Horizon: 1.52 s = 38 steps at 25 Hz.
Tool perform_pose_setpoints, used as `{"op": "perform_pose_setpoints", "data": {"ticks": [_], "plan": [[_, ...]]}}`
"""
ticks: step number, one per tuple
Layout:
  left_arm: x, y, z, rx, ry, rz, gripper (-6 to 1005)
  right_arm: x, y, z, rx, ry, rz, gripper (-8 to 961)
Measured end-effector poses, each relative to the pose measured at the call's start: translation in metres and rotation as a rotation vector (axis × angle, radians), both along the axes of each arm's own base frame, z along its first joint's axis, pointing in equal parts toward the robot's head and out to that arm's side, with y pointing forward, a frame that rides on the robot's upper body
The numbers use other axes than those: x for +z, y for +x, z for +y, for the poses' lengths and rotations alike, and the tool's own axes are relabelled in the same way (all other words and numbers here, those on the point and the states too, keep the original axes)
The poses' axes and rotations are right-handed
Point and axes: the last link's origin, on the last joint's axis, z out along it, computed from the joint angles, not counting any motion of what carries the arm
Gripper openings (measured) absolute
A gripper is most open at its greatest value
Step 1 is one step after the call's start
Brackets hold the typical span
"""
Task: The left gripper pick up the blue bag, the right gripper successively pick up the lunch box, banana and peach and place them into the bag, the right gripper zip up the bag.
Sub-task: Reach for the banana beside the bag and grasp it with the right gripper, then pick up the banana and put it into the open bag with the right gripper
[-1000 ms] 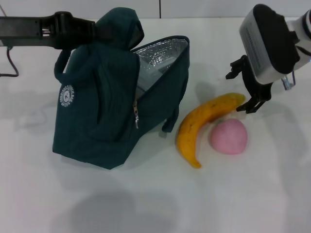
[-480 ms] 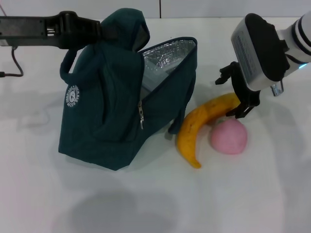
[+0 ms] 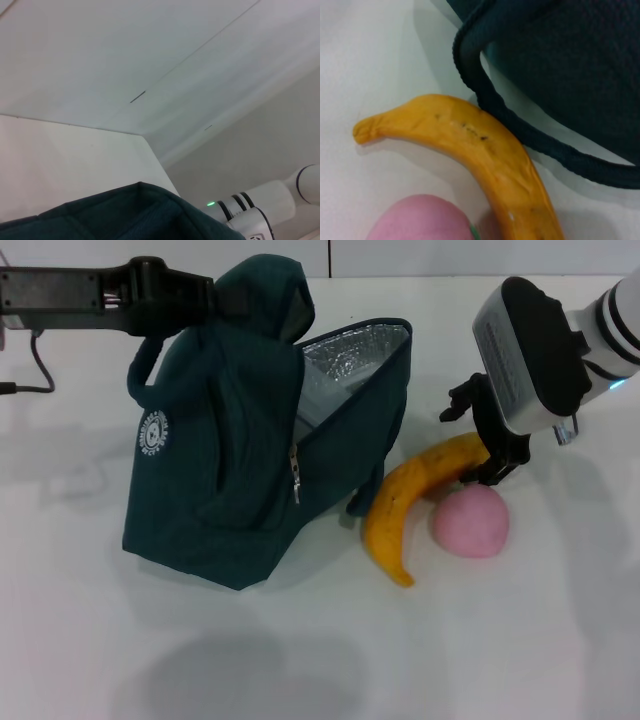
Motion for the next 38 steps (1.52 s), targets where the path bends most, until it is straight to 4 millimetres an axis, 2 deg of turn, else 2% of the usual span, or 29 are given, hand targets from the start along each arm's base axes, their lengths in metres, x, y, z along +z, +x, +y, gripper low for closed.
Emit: {"op": "perform_pose_setpoints", "data": {"ticks": [12,18,19,29,36,38], "plan": [[0.0,0.0,-0.001,-0.009,-0.004,-0.001,36,-0.003,-0.001,-0.003,-0.022,-0.007,-0.006,634],[0.001,-0.001,-0.002,-0.008,-0.001,-0.004,36,-0.001,-0.001,-0.004,-0.03,-0.014,-0.015,467],[0.002,-0.001,-0.002,-0.007,0.002,-0.008,36,0.0,-0.002,-0.004,-0.032,-0.016,-0.016,467],[0.012,-0.009,-0.006,0.008,0.04,-0.048,36,0.033,-0.001,-0.013,-0.075,0.04,0.004,462],[0.015,-0.011,-0.007,0.001,0.064,-0.074,36,0.068,0.004,-0.013,-0.188,0.106,0.112,460],[0.015,-0.012,-0.008,-0.002,0.069,-0.073,36,0.082,0.013,-0.013,-0.236,0.157,0.116,460]]}}
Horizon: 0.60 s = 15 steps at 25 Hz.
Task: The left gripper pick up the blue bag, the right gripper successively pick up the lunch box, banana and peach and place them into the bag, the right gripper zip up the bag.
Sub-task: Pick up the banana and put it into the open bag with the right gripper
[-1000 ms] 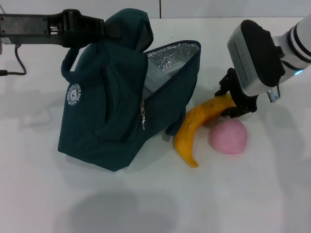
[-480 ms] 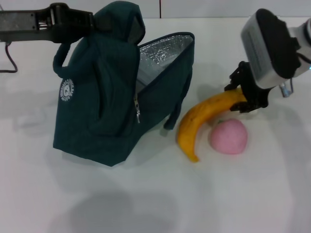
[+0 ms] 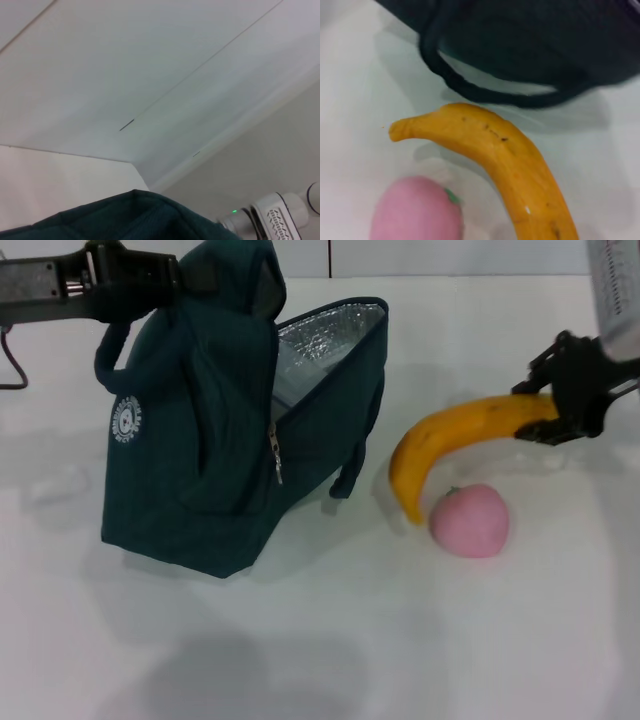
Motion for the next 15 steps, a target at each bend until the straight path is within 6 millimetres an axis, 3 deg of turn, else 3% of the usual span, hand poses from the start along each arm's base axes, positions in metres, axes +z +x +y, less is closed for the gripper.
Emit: {"op": "perform_pose_setpoints", "data": {"ticks": [10,15], "plan": [[-0.01,0.002,-0.002,-0.015,0.0,-0.015,36,0.044,0.039,-0.006,-0.141,0.173,0.05,459],[-0.012,-0.001,-0.004,-0.009,-0.007,-0.017,36,0.082,0.033,-0.01,-0.188,0.28,0.151,459]]}}
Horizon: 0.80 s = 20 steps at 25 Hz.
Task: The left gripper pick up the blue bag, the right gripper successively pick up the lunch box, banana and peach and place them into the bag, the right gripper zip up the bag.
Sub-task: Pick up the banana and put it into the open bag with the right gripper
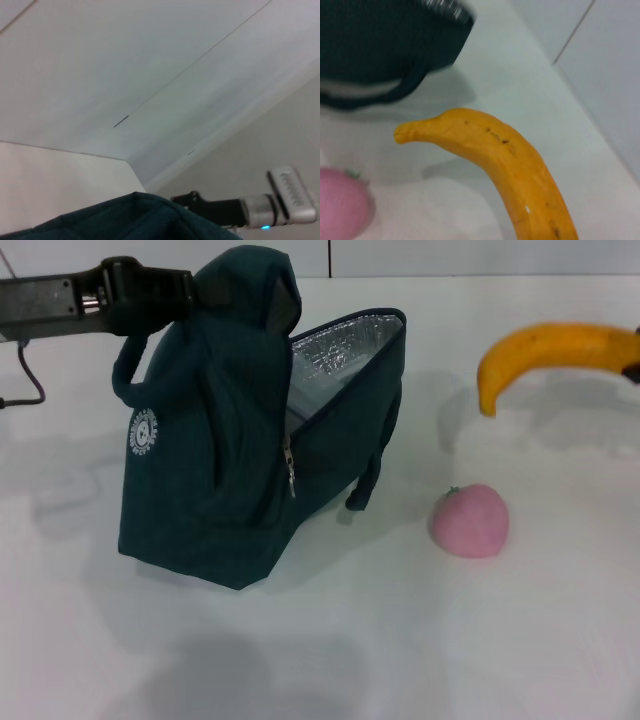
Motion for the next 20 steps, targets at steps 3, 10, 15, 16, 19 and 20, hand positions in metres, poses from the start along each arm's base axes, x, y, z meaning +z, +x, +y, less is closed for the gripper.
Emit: {"op": "perform_pose_setpoints", "data": {"ticks": [3,10,15,16,19,20], "plan": [[-0.004,-0.003,-0.001,0.007,-0.01,-0.004,36,0.014,-0.016,-0.003,0.009,0.03,0.027,459],[-0.014,-0.007,-0.003,-0.001,-0.024,0.008,36,0.011,-0.064,-0.003,0.077,-0.008,0.044,458],[-0.018,-0.01,-0.004,-0.002,-0.015,0.015,35,-0.01,-0.096,-0.002,0.129,-0.066,0.013,458],[-0.019,-0.01,-0.004,-0.002,-0.015,0.015,35,-0.014,-0.101,-0.002,0.138,-0.076,0.005,458],[-0.021,-0.009,-0.004,-0.01,-0.018,0.016,35,-0.027,-0.113,0.0,0.155,-0.096,-0.016,458],[-0.022,-0.008,-0.004,-0.014,-0.02,0.017,35,-0.031,-0.116,0.0,0.163,-0.1,-0.024,459]]}}
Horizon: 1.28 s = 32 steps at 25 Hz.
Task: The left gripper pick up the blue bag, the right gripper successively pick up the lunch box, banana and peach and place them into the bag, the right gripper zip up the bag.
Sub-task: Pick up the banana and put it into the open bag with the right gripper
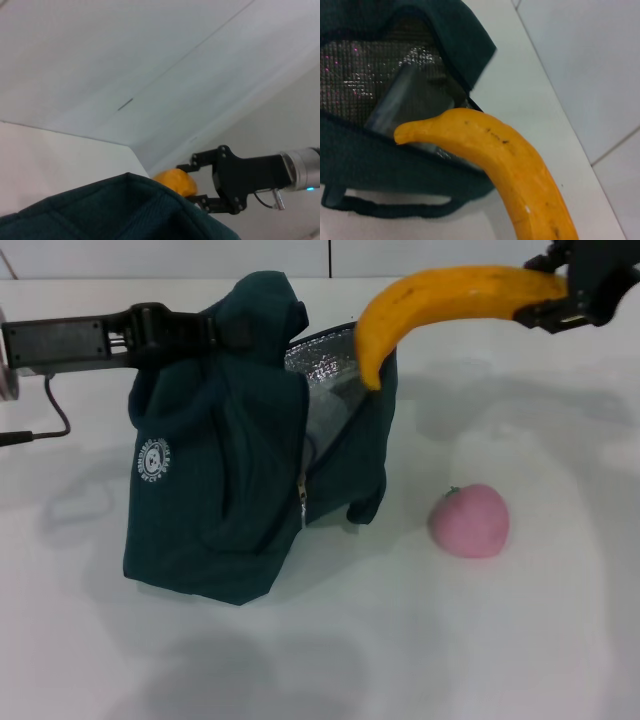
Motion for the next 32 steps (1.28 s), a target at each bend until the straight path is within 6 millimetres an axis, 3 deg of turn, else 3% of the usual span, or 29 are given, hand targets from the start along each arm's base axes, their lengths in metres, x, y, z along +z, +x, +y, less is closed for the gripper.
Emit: {"op": "perform_pose_setpoints", "data": {"ticks": [9,20,32], "plan": [[-0.005,0.003,0.001,-0.016,-0.004,0.012,35,-0.031,-0.033,-0.002,0.071,-0.071,-0.042,459],[-0.005,0.002,0.001,-0.014,0.002,0.013,35,-0.058,-0.054,-0.02,0.163,-0.175,-0.099,458],[-0.005,0.004,0.003,-0.016,0.005,0.016,35,-0.074,-0.074,-0.029,0.264,-0.215,-0.121,459]]}}
